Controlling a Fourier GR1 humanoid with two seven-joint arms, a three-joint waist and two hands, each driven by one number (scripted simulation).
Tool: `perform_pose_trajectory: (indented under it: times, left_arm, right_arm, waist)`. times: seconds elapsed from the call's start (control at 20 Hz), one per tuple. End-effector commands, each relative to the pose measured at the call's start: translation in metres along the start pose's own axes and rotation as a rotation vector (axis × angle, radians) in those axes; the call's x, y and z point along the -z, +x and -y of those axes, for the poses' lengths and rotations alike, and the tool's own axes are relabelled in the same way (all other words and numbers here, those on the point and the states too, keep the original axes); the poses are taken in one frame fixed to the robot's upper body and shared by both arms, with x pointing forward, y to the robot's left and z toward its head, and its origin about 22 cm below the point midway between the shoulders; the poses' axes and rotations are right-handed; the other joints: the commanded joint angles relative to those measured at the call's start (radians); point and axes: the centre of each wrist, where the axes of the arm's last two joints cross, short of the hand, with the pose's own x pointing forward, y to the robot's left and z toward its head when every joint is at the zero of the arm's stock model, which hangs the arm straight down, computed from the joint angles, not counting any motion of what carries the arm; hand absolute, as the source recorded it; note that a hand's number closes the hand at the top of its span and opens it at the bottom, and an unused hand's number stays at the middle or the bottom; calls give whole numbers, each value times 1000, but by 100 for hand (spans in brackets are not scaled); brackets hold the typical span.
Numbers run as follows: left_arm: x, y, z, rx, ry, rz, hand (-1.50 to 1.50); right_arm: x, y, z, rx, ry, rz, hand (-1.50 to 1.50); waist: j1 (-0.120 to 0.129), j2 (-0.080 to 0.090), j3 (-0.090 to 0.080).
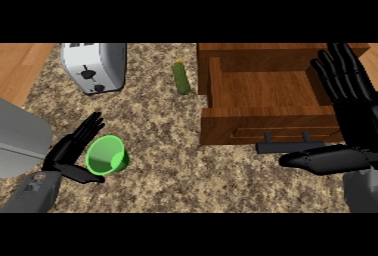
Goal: Pick up the cup, place it into the drawer and close the drawer
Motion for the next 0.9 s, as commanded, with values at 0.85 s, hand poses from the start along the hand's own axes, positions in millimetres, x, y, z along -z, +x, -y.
perform_pose_trajectory:
  times: [0.85]
  left_arm:
    - [9,-30,38,-100,-77,159,-150]
  right_arm:
    - [7,-10,-1,-2,13,2,-150]
  waist:
    - [-14,11,-3]
